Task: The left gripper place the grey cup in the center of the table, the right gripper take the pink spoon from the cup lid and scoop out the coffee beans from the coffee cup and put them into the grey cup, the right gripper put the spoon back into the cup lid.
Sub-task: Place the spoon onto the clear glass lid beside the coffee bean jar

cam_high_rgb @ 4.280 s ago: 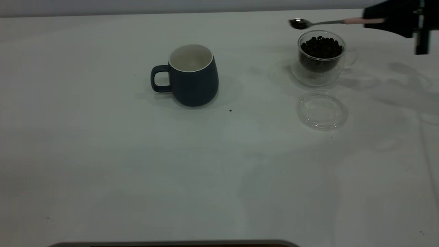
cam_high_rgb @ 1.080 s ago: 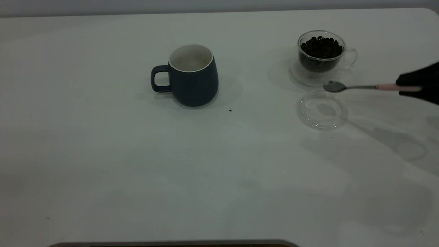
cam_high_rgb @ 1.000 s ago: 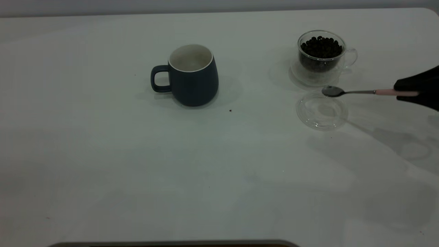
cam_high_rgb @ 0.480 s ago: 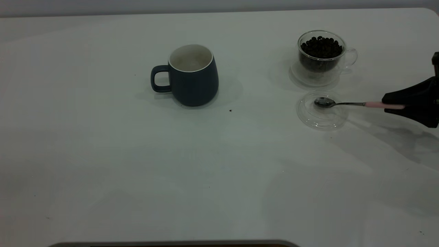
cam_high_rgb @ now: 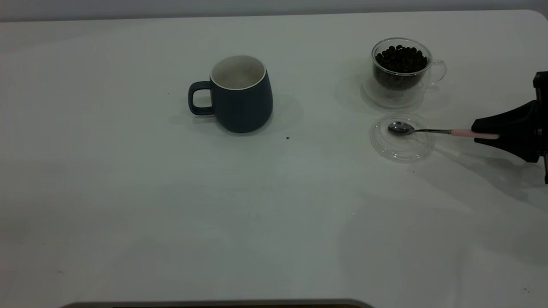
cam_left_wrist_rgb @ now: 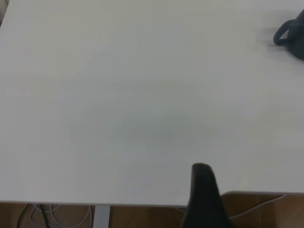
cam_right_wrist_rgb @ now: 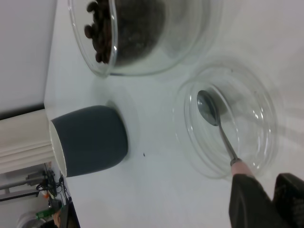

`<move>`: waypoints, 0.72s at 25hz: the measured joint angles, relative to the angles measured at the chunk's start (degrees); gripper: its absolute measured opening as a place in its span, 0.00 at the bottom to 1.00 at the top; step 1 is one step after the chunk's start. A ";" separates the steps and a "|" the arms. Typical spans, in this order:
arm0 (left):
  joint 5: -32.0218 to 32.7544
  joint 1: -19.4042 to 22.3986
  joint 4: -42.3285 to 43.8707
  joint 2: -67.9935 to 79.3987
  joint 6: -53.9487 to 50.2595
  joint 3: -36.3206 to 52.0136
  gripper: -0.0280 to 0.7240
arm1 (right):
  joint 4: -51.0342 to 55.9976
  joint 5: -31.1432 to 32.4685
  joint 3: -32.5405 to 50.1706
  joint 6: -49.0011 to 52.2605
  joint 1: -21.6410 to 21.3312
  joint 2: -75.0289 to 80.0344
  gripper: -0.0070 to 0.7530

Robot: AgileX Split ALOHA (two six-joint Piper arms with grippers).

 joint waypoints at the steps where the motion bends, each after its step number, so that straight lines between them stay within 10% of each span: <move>1: 0.00 0.00 0.00 0.00 0.00 0.00 0.82 | 0.00 0.00 -0.07 -0.19 0.00 0.00 0.15; 18: 0.00 0.00 0.00 0.00 0.00 0.00 0.82 | 0.00 -0.35 -1.60 -0.68 0.00 0.12 0.15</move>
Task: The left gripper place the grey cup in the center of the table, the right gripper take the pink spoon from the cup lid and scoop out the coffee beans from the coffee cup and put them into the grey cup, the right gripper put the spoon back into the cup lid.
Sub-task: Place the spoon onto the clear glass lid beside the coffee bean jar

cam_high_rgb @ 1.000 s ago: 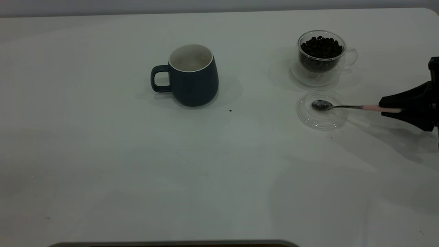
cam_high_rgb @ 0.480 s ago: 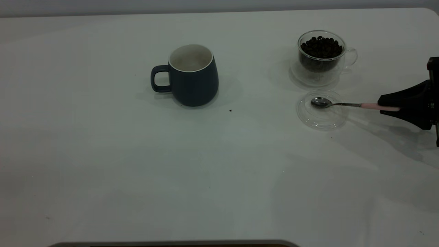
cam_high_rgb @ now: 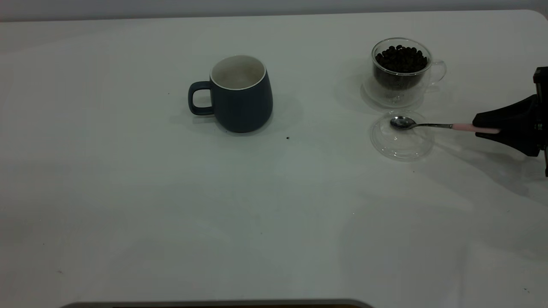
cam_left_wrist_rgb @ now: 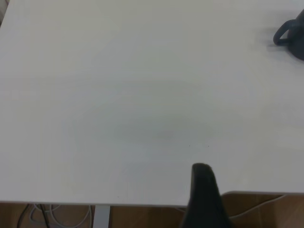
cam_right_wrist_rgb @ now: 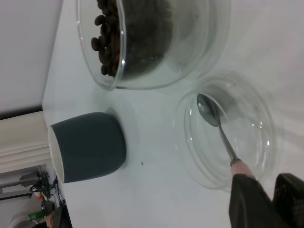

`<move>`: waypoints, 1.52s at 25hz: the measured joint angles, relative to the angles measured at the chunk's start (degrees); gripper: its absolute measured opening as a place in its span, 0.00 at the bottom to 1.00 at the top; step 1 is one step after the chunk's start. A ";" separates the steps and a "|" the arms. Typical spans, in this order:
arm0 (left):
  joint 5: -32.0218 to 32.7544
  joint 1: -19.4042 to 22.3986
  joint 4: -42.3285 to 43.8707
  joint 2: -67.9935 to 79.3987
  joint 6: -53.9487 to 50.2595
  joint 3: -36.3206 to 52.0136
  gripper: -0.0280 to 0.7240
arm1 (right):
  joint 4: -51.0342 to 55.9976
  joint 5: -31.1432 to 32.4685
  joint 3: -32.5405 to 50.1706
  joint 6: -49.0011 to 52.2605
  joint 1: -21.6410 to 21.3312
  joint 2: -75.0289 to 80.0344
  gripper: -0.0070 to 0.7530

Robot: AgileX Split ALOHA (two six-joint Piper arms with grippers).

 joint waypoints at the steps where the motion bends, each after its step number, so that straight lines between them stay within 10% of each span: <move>1: 0.00 0.00 0.00 0.00 0.00 0.00 0.82 | -0.15 -0.13 0.00 0.00 0.00 0.07 0.15; 25: 0.00 0.00 0.00 0.00 0.06 0.00 0.82 | 0.04 5.98 -0.36 -4.81 0.00 6.08 0.17; 38: 0.00 0.00 0.00 0.00 0.06 0.00 0.82 | 0.04 7.25 -0.36 -4.71 0.00 6.08 0.68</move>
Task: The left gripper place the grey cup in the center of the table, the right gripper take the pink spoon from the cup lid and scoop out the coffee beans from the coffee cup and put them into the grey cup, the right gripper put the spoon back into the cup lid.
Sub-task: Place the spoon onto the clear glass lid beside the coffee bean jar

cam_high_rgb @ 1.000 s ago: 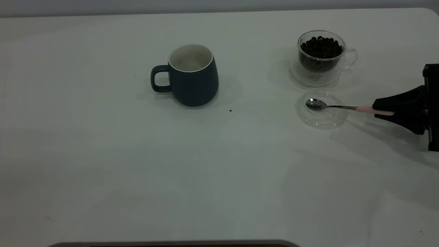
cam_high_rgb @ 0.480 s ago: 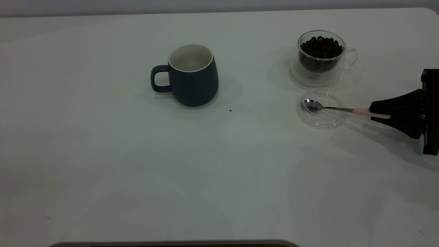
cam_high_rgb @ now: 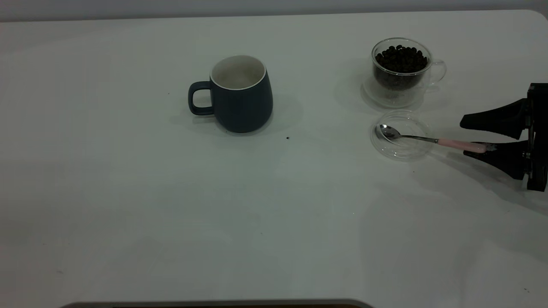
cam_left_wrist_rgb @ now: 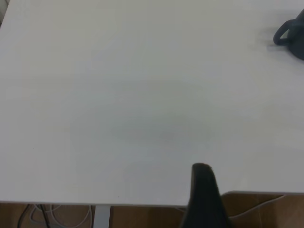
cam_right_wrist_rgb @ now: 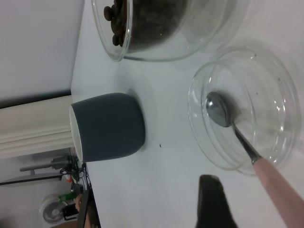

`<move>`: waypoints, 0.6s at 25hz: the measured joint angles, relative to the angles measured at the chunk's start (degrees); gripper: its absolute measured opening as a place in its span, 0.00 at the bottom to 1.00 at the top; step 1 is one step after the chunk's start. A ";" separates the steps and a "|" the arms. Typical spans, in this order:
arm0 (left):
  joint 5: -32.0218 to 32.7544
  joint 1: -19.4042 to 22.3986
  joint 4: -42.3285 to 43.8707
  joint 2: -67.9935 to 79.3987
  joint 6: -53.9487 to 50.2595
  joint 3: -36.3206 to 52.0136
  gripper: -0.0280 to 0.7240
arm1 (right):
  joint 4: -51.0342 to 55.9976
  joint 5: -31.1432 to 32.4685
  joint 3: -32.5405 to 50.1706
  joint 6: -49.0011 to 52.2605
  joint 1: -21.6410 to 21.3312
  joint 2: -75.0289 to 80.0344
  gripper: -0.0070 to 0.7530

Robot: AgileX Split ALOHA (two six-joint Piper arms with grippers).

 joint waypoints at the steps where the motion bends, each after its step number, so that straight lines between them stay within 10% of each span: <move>1: 0.00 0.00 0.00 0.00 0.00 0.00 0.82 | 0.00 0.00 0.00 0.00 -0.06 0.00 0.69; 15: 0.00 0.00 0.00 0.00 -0.11 0.00 0.82 | -6.15 -6.41 0.00 5.96 -6.30 -4.67 0.71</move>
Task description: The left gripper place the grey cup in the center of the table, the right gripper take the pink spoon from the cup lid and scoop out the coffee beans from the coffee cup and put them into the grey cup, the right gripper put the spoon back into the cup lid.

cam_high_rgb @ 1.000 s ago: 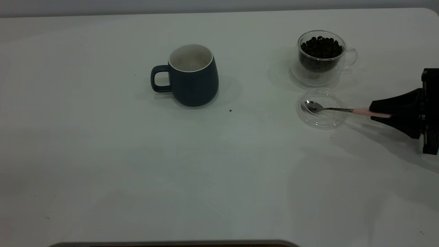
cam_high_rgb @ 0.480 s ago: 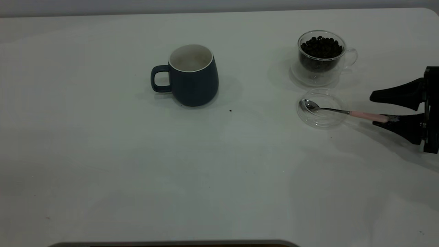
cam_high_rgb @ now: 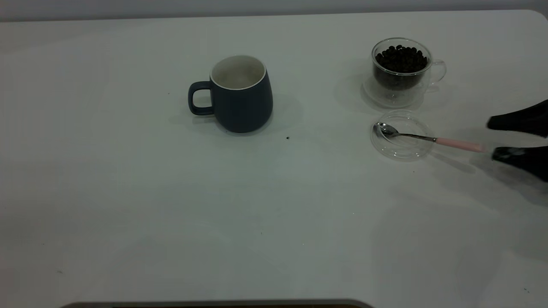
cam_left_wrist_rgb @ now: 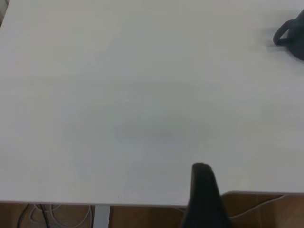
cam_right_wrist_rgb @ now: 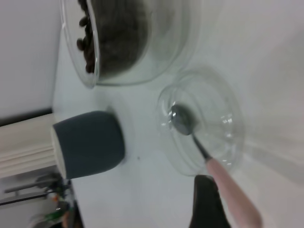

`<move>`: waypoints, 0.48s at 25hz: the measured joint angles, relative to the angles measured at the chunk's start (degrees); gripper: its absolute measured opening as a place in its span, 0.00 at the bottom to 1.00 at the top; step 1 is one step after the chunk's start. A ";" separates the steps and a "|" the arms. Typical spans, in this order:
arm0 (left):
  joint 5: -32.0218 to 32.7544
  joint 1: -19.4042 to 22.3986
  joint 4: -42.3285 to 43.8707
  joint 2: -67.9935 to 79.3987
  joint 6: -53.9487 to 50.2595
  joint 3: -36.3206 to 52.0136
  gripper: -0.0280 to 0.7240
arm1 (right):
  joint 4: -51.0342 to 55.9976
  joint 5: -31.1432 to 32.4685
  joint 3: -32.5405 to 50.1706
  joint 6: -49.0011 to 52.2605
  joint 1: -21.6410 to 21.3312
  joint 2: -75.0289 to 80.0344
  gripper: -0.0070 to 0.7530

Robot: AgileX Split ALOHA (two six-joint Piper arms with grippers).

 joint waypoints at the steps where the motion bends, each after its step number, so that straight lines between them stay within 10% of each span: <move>1: 0.00 0.00 0.00 0.00 0.00 0.00 0.82 | -1.94 -1.76 0.00 1.93 -0.66 -1.66 0.71; 12: 0.00 0.00 0.00 0.00 0.00 0.00 0.82 | -35.54 -15.76 0.62 38.35 2.22 -38.41 0.71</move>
